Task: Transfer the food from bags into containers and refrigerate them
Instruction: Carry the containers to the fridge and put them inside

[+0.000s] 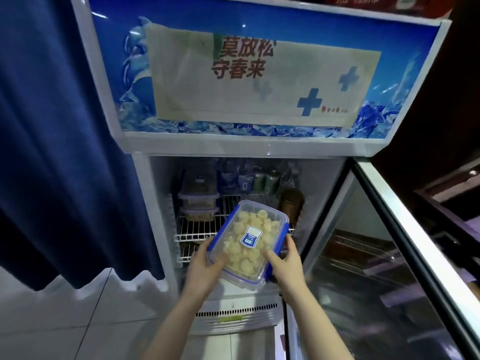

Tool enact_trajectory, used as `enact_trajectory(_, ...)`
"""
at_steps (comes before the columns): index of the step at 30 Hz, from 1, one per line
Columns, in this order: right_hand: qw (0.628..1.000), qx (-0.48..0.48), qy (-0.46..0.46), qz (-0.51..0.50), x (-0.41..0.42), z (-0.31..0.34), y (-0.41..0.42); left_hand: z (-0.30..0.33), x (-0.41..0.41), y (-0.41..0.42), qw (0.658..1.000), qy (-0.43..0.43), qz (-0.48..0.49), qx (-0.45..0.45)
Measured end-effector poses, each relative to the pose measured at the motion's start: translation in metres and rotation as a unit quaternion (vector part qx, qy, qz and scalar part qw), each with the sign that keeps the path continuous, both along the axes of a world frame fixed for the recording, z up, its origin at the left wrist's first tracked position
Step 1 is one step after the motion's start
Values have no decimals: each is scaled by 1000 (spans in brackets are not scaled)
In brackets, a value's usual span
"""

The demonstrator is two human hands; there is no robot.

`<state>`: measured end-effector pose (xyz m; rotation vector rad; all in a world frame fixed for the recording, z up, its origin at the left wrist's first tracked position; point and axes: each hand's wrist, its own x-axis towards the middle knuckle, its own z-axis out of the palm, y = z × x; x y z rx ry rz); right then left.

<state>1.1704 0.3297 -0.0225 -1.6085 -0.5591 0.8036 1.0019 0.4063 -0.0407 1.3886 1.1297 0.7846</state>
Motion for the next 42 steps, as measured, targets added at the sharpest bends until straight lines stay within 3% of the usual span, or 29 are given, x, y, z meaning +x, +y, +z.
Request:
enact_trajectory(4,998,-7,42,-43,25,-22,46,-22,29,35,999,36,38,11)
enact_trajectory(10,991,-26,84,-101,50,-76,119,-63,70,97,997,61,-35,9)
enact_trajectory(16,979,-27,148,-136,60,-111,165,-93,95,138,987,104,-101,62)
enact_trajectory(20,985,-18,145,-92,64,-121,183,-96,106,157,981,134,-103,98)
enact_trajectory(22,993,-55,82,-60,69,-117,181,-99,108,171,976,149,-108,121)
enact_trajectory(25,980,-151,-130,-28,76,-115,170,-105,112,190,960,191,-116,167)
enact_trajectory(28,910,-170,-376,40,83,-122,164,-110,117,192,935,263,-72,228)
enact_trajectory(30,865,-189,-454,95,86,-129,165,-119,118,187,919,280,-67,270)
enact_trajectory(35,829,-204,-506,123,95,-137,176,-139,118,181,907,299,-124,270)
enact_trajectory(39,807,-263,-499,176,110,-135,193,-134,125,198,883,330,-170,289)
enact_trajectory(42,799,-275,-503,180,120,-131,203,-130,131,213,884,324,-204,268)
